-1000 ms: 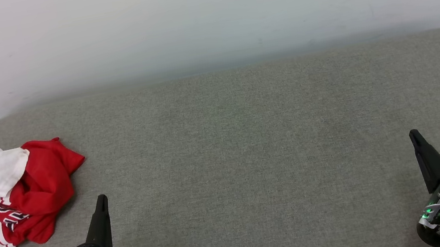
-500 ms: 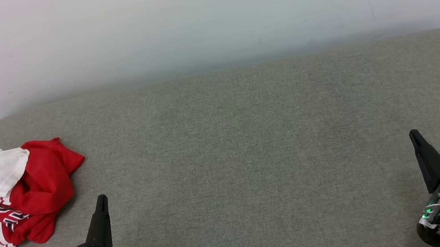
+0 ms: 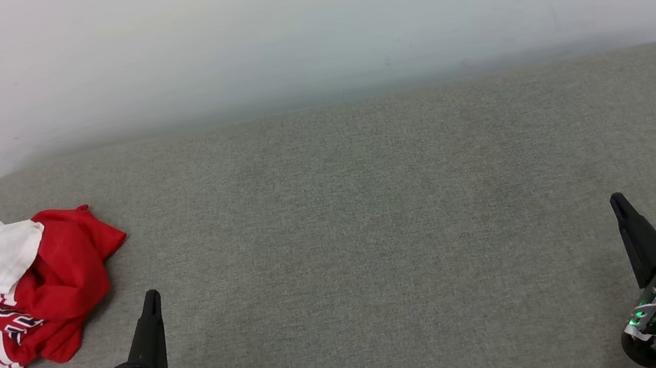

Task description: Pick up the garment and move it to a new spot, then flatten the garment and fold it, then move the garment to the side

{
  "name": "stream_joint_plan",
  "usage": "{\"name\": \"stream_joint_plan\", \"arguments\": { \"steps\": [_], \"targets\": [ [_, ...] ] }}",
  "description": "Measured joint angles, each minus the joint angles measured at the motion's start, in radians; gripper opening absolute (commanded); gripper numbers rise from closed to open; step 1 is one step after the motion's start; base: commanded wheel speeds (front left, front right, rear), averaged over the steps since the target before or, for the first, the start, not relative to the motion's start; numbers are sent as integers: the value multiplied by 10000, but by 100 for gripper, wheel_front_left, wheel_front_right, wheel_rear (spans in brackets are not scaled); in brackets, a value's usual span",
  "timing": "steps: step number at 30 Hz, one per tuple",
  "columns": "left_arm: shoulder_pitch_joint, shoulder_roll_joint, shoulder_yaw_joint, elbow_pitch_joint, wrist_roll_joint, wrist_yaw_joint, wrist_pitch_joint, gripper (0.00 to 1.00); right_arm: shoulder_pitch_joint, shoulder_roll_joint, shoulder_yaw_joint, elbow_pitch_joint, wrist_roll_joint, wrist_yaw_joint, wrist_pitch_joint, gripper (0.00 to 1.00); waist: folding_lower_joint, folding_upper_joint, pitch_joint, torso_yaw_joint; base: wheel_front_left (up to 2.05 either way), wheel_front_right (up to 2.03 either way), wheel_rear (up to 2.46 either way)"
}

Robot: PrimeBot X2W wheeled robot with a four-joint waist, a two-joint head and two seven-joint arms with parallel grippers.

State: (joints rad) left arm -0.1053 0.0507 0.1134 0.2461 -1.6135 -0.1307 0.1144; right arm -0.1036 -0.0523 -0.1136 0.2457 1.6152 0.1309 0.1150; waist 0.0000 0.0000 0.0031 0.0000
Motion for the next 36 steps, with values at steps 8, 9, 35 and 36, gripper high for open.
{"name": "stream_joint_plan", "arguments": {
  "steps": [8, 9, 35, 36],
  "targets": [
    [243, -29, -42, 307, 0, 2, -19, 100, 267, 6, 6, 299, 2, 0, -2, 100, 0, 0, 0, 0, 0, 0, 0],
    [327, -31, -54, 401, 0, 2, -29, 100, 352, 8, 4, 389, 2, -2, -2, 100, 0, 0, 0, 0, 0, 0, 0],
    [435, -38, -499, -681, 4142, 997, -1181, 100, 657, 19, -345, -1043, -4343, -2, -1158, 100, 0, 0, 30, 3, 0, 0, 0],
    [433, -40, -562, -721, 4364, 1070, -1197, 100, 671, 19, -341, -1116, -4579, -2, -1195, 100, 0, 0, 30, 4, 0, 0, 0]
  ]
}}
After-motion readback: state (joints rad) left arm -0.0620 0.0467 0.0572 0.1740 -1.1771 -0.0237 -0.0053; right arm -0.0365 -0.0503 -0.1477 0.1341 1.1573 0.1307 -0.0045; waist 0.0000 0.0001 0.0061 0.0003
